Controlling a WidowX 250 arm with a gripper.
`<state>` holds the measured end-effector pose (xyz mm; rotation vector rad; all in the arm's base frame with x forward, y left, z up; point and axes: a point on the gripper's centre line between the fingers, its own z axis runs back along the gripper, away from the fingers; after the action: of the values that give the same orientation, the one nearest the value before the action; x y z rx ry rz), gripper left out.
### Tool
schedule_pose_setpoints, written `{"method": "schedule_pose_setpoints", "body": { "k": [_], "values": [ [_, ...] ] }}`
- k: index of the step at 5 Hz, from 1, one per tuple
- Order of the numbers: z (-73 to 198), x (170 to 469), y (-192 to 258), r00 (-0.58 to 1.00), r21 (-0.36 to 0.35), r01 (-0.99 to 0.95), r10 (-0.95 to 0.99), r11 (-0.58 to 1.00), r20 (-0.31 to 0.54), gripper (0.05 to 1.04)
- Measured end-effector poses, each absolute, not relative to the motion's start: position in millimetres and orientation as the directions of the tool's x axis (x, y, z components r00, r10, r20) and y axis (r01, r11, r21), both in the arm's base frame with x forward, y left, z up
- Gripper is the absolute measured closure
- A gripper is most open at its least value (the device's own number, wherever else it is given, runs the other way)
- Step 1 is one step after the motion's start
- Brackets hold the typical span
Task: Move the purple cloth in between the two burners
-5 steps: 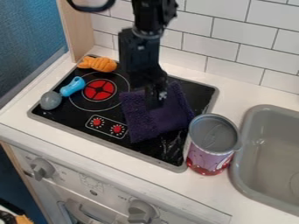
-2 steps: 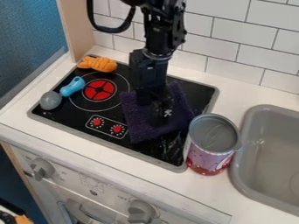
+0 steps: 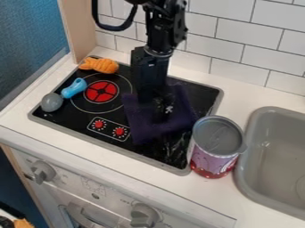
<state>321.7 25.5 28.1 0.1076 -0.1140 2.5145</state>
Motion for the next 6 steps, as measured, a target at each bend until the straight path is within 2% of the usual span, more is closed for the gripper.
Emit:
{"method": "schedule_pose_setpoints", "body": {
  "k": [4, 6],
  "values": [
    [28, 362, 95, -0.912, -0.106, -0.405, 0.395, -0.908, 0.109, 0.085],
    [29, 364, 111, -0.929, -0.118, -0.367, 0.356, -0.923, 0.107, 0.085]
  ]
}}
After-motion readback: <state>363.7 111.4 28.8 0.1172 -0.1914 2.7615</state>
